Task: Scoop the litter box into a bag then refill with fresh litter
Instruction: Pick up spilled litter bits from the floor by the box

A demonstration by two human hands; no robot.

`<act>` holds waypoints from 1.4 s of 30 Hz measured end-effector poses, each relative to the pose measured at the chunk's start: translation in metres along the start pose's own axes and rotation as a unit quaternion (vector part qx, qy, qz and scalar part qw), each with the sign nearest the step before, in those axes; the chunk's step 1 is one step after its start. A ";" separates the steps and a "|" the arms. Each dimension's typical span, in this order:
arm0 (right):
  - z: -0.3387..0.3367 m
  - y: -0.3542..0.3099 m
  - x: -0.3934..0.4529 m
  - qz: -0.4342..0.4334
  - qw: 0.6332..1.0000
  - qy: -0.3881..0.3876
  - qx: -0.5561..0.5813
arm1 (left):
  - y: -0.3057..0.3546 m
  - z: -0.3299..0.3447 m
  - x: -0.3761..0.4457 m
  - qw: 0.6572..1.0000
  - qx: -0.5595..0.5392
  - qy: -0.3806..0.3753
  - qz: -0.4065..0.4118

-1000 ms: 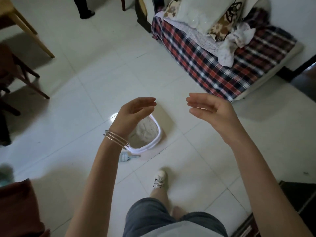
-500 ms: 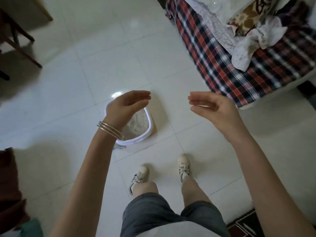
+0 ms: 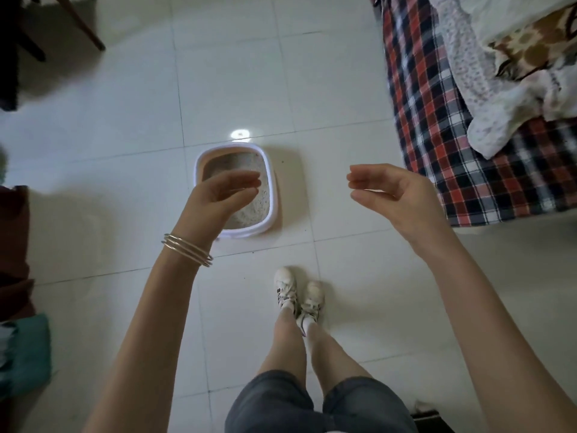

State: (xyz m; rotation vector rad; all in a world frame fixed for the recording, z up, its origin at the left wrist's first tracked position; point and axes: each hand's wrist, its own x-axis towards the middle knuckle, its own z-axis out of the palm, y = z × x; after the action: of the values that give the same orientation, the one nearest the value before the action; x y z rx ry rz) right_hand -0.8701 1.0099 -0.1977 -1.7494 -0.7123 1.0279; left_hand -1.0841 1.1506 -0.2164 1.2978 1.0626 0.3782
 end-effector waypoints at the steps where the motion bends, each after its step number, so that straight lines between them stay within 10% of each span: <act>1: 0.000 -0.004 0.005 -0.003 1.000 -0.003 0.003 | 0.003 0.000 0.003 1.000 0.000 0.000 0.001; 15: -0.017 -0.045 0.124 -0.034 0.997 -0.073 -0.019 | 0.042 0.013 0.092 0.999 -0.007 0.037 0.028; 28: -0.044 -0.030 0.365 -0.026 0.949 -0.299 -0.099 | 0.013 0.074 0.231 0.949 -0.149 0.270 -0.070; 42: 0.034 0.263 0.565 0.007 0.949 -0.296 -0.104 | -0.257 0.130 0.464 0.939 -0.169 0.278 -0.108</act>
State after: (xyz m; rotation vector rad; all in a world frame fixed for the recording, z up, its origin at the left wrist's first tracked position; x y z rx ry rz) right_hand -0.6262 1.3871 -0.6309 -1.6201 -1.2186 1.5603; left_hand -0.8266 1.3491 -0.6553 0.7644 1.5201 0.7530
